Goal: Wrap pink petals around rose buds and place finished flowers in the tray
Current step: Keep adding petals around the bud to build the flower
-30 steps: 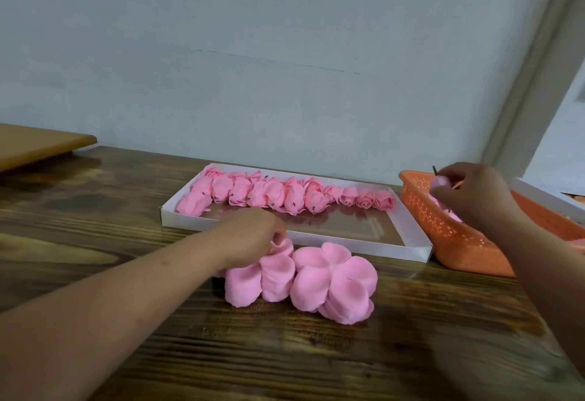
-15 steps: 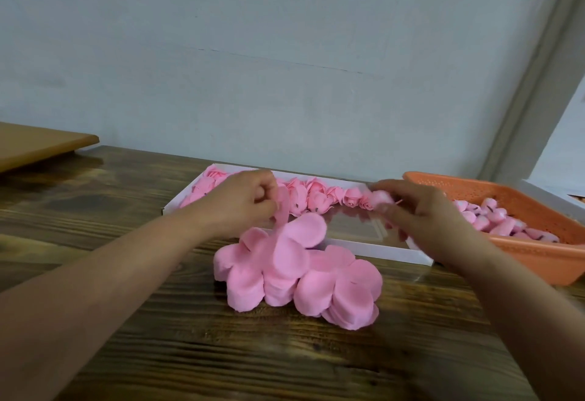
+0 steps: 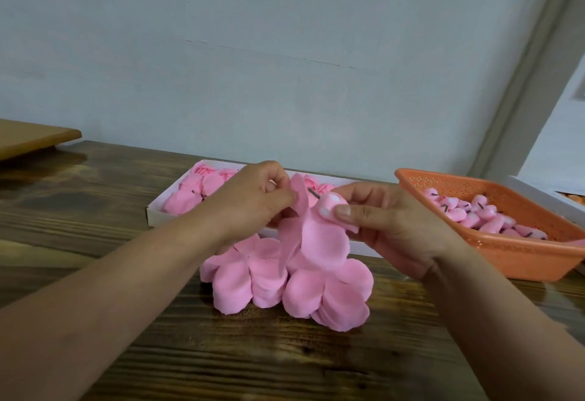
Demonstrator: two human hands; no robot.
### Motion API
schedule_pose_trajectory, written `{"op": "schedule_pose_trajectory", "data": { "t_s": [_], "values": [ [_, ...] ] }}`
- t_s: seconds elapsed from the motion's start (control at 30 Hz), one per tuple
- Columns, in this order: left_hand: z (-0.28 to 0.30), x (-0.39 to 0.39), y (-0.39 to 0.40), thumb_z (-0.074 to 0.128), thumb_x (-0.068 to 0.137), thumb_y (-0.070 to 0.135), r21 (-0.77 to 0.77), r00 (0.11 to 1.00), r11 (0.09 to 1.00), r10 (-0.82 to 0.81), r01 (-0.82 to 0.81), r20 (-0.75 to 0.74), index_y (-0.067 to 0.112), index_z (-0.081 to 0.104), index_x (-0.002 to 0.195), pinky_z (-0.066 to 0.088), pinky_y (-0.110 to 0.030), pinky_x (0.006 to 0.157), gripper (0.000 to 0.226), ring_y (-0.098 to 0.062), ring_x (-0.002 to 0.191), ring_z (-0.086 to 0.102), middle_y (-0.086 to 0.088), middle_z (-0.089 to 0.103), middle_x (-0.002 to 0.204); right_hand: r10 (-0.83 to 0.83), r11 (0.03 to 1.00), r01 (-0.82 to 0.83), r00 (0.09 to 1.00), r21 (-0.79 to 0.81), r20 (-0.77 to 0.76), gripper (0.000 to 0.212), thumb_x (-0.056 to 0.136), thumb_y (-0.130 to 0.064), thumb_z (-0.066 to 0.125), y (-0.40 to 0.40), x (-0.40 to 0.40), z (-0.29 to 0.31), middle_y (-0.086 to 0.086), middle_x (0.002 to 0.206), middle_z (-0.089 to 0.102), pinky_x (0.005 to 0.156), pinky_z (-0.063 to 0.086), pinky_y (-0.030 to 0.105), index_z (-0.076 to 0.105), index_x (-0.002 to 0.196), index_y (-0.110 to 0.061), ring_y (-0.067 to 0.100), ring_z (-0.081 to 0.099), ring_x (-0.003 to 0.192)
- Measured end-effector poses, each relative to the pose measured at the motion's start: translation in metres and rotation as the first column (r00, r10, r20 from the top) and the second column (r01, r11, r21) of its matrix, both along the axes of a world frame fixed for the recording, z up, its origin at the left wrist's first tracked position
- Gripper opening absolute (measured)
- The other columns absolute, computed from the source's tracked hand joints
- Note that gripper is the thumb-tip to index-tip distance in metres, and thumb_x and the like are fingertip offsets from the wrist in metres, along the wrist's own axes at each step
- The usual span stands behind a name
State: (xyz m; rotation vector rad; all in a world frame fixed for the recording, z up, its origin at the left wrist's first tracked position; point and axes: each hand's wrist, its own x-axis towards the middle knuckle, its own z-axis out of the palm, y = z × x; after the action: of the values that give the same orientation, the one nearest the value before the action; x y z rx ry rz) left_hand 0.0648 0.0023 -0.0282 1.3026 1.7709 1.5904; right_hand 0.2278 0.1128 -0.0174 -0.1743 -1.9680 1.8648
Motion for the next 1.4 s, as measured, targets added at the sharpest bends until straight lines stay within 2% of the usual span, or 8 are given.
{"op": "schedule_pose_trajectory", "data": {
  "t_s": [0.07, 0.17, 0.33, 0.57, 0.7, 0.83, 0.93, 1.4],
  "values": [
    [-0.009, 0.003, 0.003, 0.06, 0.092, 0.026, -0.031, 0.949, 0.999, 0.017, -0.008, 0.314, 0.014, 0.062, 0.084, 0.051, -0.028, 0.057, 0.015, -0.018, 0.06, 0.063, -0.008, 0.068, 0.074, -0.053, 0.995, 0.047, 0.996, -0.088, -0.066, 0.008, 0.074, -0.007, 0.069, 0.001, -0.004, 0.001, 0.007, 0.079, 0.071, 0.069, 0.055, 0.025, 0.073, 0.08, -0.007, 0.014, 0.067, 0.075],
    [-0.019, 0.007, 0.007, 0.049, 0.08, 0.069, -0.107, 0.635, 0.98, -0.024, 0.168, 0.772, 0.0, 0.062, 0.113, 0.058, -0.043, 0.078, 0.077, -0.03, 0.094, 0.068, -0.02, 0.07, 0.106, -0.114, 0.975, 0.069, 0.972, -0.213, -0.205, 0.017, 0.075, -0.013, 0.059, 0.004, -0.011, 0.002, 0.006, 0.076, 0.071, 0.068, 0.056, 0.027, 0.074, 0.073, -0.008, 0.015, 0.067, 0.073],
    [-0.029, 0.03, 0.006, 0.036, 0.058, 0.088, 0.169, 0.364, 0.9, -0.326, 0.401, 0.873, 0.01, 0.061, 0.127, 0.034, -0.051, 0.105, 0.108, -0.026, 0.125, 0.051, -0.01, 0.064, 0.127, -0.25, 0.941, 0.179, 0.94, -0.288, -0.231, 0.015, 0.069, -0.015, 0.064, 0.008, -0.017, -0.008, 0.009, 0.077, 0.07, 0.067, 0.056, 0.026, 0.072, 0.075, -0.004, 0.016, 0.065, 0.072],
    [-0.02, 0.05, 0.02, 0.046, 0.098, 0.029, 0.194, 0.526, 0.98, -0.183, 0.035, 0.831, 0.003, 0.059, 0.124, 0.049, -0.03, 0.086, 0.04, -0.02, 0.104, 0.063, -0.015, 0.067, 0.12, -0.337, 0.925, 0.339, 0.941, 0.169, -0.045, 0.02, 0.081, -0.017, 0.07, 0.005, -0.003, -0.018, 0.007, 0.091, 0.073, 0.074, 0.052, 0.021, 0.071, 0.095, -0.004, 0.012, 0.067, 0.082],
    [-0.026, 0.046, 0.022, 0.047, 0.099, 0.022, 0.094, 0.682, 0.992, -0.008, -0.089, 0.731, 0.009, 0.063, 0.113, 0.046, -0.044, 0.099, 0.024, -0.026, 0.112, 0.062, -0.015, 0.066, 0.119, -0.564, 0.642, 0.534, 0.815, 0.55, -0.133, 0.011, 0.085, -0.017, 0.067, 0.006, 0.008, -0.008, -0.01, 0.073, 0.069, 0.067, 0.052, 0.026, 0.07, 0.096, -0.019, 0.007, 0.062, 0.066],
    [-0.026, 0.048, 0.02, 0.053, 0.097, 0.028, 0.077, 0.712, 0.989, 0.038, -0.128, 0.701, 0.011, 0.064, 0.111, 0.046, -0.051, 0.099, 0.024, -0.028, 0.107, 0.064, -0.013, 0.068, 0.114, -0.499, 0.48, 0.416, 0.853, 0.772, -0.149, 0.016, 0.088, -0.01, 0.06, -0.004, 0.015, -0.008, -0.01, 0.077, 0.067, 0.065, 0.044, 0.021, 0.068, 0.102, -0.012, 0.005, 0.054, 0.066],
    [-0.025, 0.048, 0.019, 0.055, 0.096, 0.028, 0.078, 0.726, 0.987, 0.047, -0.137, 0.686, 0.01, 0.065, 0.111, 0.047, -0.055, 0.098, 0.026, -0.032, 0.106, 0.064, -0.015, 0.069, 0.112, -0.506, 0.372, 0.413, 0.841, 0.832, -0.191, 0.026, 0.087, -0.011, 0.062, -0.01, 0.019, -0.01, -0.007, 0.091, 0.061, 0.064, 0.037, 0.01, 0.066, 0.113, -0.012, 0.003, 0.047, 0.068],
    [-0.032, 0.052, 0.016, 0.056, 0.096, 0.028, 0.049, 0.862, 0.997, 0.025, -0.057, 0.506, 0.02, 0.075, 0.09, 0.057, -0.042, 0.082, 0.022, -0.025, 0.089, 0.072, -0.006, 0.076, 0.09, -0.542, 0.167, 0.402, 0.8, 0.9, -0.257, 0.019, 0.084, -0.014, 0.063, -0.025, 0.022, -0.005, 0.003, 0.093, 0.068, 0.067, 0.048, 0.039, 0.068, 0.102, -0.015, 0.022, 0.059, 0.082]
  ]
}}
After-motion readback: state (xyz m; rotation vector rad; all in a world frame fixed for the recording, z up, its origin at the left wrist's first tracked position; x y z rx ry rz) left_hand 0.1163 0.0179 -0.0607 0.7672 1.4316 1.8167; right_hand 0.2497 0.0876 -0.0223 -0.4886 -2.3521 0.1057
